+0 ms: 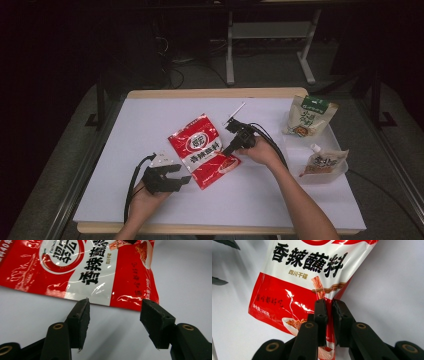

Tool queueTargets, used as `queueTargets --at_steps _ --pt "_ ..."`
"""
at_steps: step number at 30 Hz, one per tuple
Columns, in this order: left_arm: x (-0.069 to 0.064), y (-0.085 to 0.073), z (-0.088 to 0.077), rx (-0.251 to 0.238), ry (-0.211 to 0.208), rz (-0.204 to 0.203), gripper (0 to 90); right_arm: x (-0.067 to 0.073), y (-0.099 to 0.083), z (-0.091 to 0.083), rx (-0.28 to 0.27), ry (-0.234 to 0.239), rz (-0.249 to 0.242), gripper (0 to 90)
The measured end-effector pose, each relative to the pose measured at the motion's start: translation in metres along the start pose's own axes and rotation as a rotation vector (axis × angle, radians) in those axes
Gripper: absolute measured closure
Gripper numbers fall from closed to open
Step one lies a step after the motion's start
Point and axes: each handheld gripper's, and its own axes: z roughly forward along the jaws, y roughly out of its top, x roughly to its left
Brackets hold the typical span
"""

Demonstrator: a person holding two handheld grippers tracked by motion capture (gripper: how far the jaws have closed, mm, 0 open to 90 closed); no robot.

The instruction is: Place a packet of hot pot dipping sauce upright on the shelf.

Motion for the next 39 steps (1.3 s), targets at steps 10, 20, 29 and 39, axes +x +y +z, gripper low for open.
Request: queueTargets --at_steps 10,20,29,39 --pt "-0.002 0.005 0.022 0.052 -0.023 0.004 52.9 0.015 -0.019 -0.003 -0.009 0.005 -0.023 85.0" --pt "0.002 0.006 0.025 0.045 -0.036 -0.019 54.9 -0.004 -0.008 0.014 -0.034 0.104 0.03 49.0" --pt "0.005 0.006 0.026 0.039 -0.037 -0.023 55.0 -0.001 0.005 0.019 -0.02 0.155 -0.014 63.5" --pt "0.006 0.005 0.024 0.042 -0.006 -0.042 48.6 0.014 0.002 0.012 -0.038 0.098 -0.102 77.8"
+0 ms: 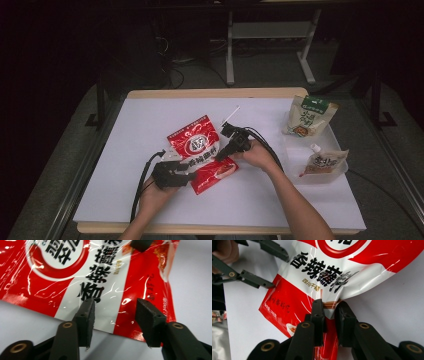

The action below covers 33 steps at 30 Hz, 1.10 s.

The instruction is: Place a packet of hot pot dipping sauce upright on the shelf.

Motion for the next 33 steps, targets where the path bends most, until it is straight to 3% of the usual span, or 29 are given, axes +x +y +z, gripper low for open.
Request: queueTargets --at_steps 5,13,16,18,20,25,27,31,33 --pt "0.006 -0.001 -0.003 -0.003 0.027 -0.016 40.4 0.007 -0.001 -0.007 -0.039 -0.012 -0.034 79.0" --pt "0.016 -0.002 -0.007 -0.043 0.034 -0.104 30.3 0.018 -0.004 -0.024 -0.092 -0.051 -0.078 79.7" --pt "0.021 -0.002 -0.007 -0.058 0.007 -0.14 29.8 0.022 -0.006 -0.032 -0.124 -0.053 -0.114 79.9" --pt "0.024 -0.001 -0.006 -0.067 -0.015 -0.167 29.8 0.027 -0.008 -0.037 -0.151 -0.064 -0.164 80.0" --pt "0.027 -0.001 -0.004 -0.083 -0.055 -0.201 30.4 0.03 -0.008 -0.041 -0.162 -0.079 -0.182 80.1" --pt "0.03 0.001 -0.008 -0.158 -0.134 -0.24 45.6 0.037 -0.011 -0.045 -0.177 -0.083 -0.231 80.0" --pt "0.033 0.003 -0.011 -0.163 -0.16 -0.242 53.9 0.039 -0.012 -0.046 -0.189 -0.082 -0.243 80.0" --pt "0.032 0.007 -0.017 -0.189 -0.155 -0.231 71.6 0.04 -0.016 -0.047 -0.201 -0.082 -0.261 79.8" --pt "0.032 0.007 -0.019 -0.21 -0.152 -0.233 79.4 0.041 -0.016 -0.047 -0.18 -0.09 -0.271 78.9"
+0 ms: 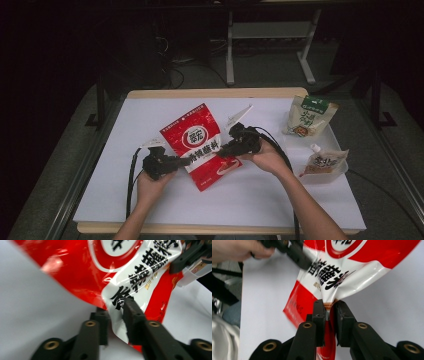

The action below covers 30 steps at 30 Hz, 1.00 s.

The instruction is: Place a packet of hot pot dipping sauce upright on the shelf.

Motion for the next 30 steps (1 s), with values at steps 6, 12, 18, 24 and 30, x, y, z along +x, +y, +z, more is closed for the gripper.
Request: queueTargets --at_steps 6,12,18,24,30 --pt "-0.004 0.004 -0.006 -0.037 0.001 0.033 88.0 0.003 0.001 0.001 0.033 -0.001 0.004 72.5" --pt "-0.004 0.007 -0.011 -0.056 -0.002 0.05 88.6 0.005 0.006 -0.003 0.012 -0.006 0.006 64.5" --pt "-0.008 0.009 -0.014 -0.06 -0.017 0.082 89.5 0.004 0.008 -0.013 -0.054 0.014 0.043 61.4" --pt "-0.011 0.012 -0.013 -0.065 -0.02 0.09 89.6 0.004 0.013 -0.021 -0.064 -0.01 0.011 60.7" --pt "-0.014 0.014 -0.013 -0.063 -0.03 0.107 89.8 0.004 0.019 -0.03 -0.1 -0.002 0.017 58.4"
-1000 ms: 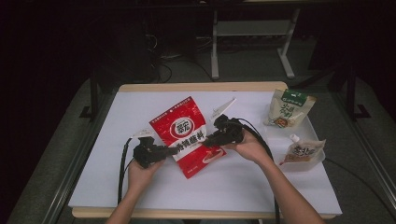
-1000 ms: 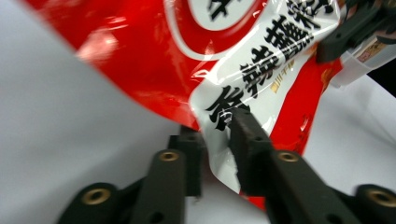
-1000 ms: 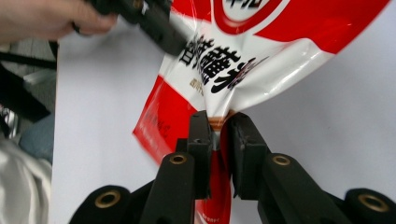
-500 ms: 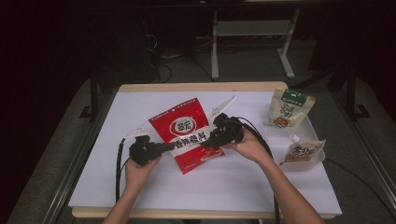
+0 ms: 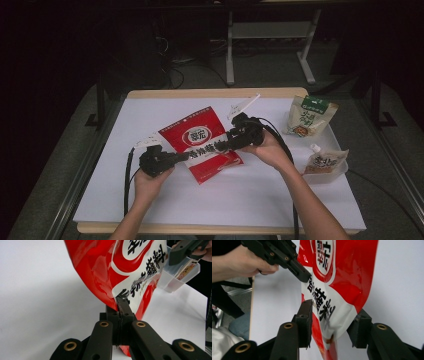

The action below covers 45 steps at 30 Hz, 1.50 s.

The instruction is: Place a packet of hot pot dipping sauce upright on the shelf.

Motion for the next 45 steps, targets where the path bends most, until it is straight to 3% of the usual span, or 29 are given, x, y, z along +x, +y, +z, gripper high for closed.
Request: queueTargets --at_steps 4,10,19,22,23,25,26,29,30,31,32,35,38,45 --pt "-0.002 0.001 0.0 0.005 -0.008 0.016 89.8 -0.001 -0.001 -0.001 0.006 -0.017 0.0 58.2" --pt "-0.003 0.001 -0.002 0.013 -0.028 0.034 90.0 -0.002 0.0 0.0 0.012 -0.043 -0.009 49.2" --pt "-0.011 0.008 0.0 0.033 -0.035 0.07 90.0 -0.004 0.007 -0.009 -0.043 -0.097 -0.023 47.5" --pt "-0.012 0.009 0.002 0.036 -0.038 0.072 90.0 0.001 0.012 -0.015 -0.039 -0.122 -0.067 50.9" --pt "-0.014 0.01 0.003 0.038 -0.033 0.074 90.0 0.005 0.015 -0.017 -0.04 -0.12 -0.051 53.2" --pt "-0.016 0.012 0.005 0.045 -0.034 0.087 90.0 0.009 0.018 -0.021 -0.035 -0.147 -0.078 57.5" --pt "-0.018 0.013 0.006 0.049 -0.035 0.092 90.0 0.011 0.02 -0.023 -0.024 -0.168 -0.079 65.2" --pt "-0.021 0.015 0.008 0.052 -0.032 0.103 90.0 0.013 0.022 -0.024 0.0 -0.164 -0.085 68.1" --pt "-0.021 0.015 0.008 0.052 -0.029 0.105 90.0 0.014 0.022 -0.025 0.023 -0.168 -0.106 72.5" --pt "-0.022 0.015 0.009 0.047 -0.028 0.102 89.4 0.016 0.023 -0.025 0.058 -0.17 -0.111 84.6" --pt "-0.021 0.015 0.01 0.048 -0.027 0.102 89.1 0.015 0.023 -0.025 0.066 -0.154 -0.125 87.5" --pt "-0.022 0.016 0.01 0.051 -0.013 0.11 87.5 0.015 0.023 -0.027 0.068 -0.142 -0.143 88.6" --pt "-0.022 0.015 0.011 0.056 -0.001 0.109 79.0 0.014 0.022 -0.03 0.074 -0.114 -0.152 88.9" --pt "-0.02 0.013 0.006 0.07 0.053 0.127 65.1 0.013 0.019 -0.042 0.055 -0.106 -0.128 89.0"
